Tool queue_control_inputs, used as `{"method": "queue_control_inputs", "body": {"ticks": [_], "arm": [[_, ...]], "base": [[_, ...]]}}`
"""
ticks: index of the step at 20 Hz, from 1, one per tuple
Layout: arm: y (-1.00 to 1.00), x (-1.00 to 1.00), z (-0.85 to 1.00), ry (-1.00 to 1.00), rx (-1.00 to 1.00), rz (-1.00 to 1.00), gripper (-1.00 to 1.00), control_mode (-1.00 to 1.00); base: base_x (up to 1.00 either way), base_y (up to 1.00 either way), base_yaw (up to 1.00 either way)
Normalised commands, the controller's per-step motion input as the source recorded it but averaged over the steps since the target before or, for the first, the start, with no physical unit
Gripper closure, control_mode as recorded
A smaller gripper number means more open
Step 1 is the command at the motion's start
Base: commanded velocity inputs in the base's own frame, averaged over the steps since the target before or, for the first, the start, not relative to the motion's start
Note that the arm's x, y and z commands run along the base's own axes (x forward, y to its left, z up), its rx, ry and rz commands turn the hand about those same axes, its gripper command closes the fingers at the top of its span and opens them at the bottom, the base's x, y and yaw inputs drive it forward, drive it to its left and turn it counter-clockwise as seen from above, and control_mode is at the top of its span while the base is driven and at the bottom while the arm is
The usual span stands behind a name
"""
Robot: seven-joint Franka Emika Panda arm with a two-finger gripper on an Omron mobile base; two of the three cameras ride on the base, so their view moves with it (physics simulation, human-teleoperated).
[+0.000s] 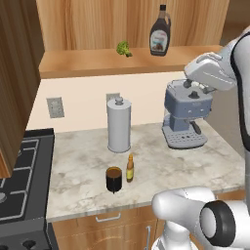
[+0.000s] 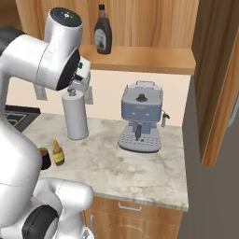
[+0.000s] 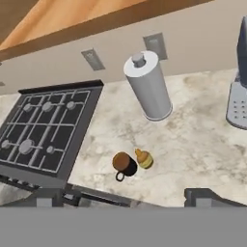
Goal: Pick the syrup bottle and honey bottle from the cabinet and place them next to the mug.
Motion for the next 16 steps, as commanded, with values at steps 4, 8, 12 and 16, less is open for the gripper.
{"method": "queue_control_inputs", "body": {"ticks": [4,8,12,16], "arm": [[0.00,-0.07,0.89,-0.41,-0.12,-0.13,-1.00,-1.00],[0.00,0.31,0.39,-0.39,-0.13,-0.12,-1.00,-1.00],[-0.02,0.48,-0.09,-0.32,0.00,-0.09,-1.00,-1.00],[-0.19,0.36,-0.01,-0.26,0.00,-0.04,-1.00,-1.00]], "base": [[0.00,0.00,0.00],[0.00,0.00,0.00],[0.00,0.00,0.00],[0.00,0.00,0.00]]}}
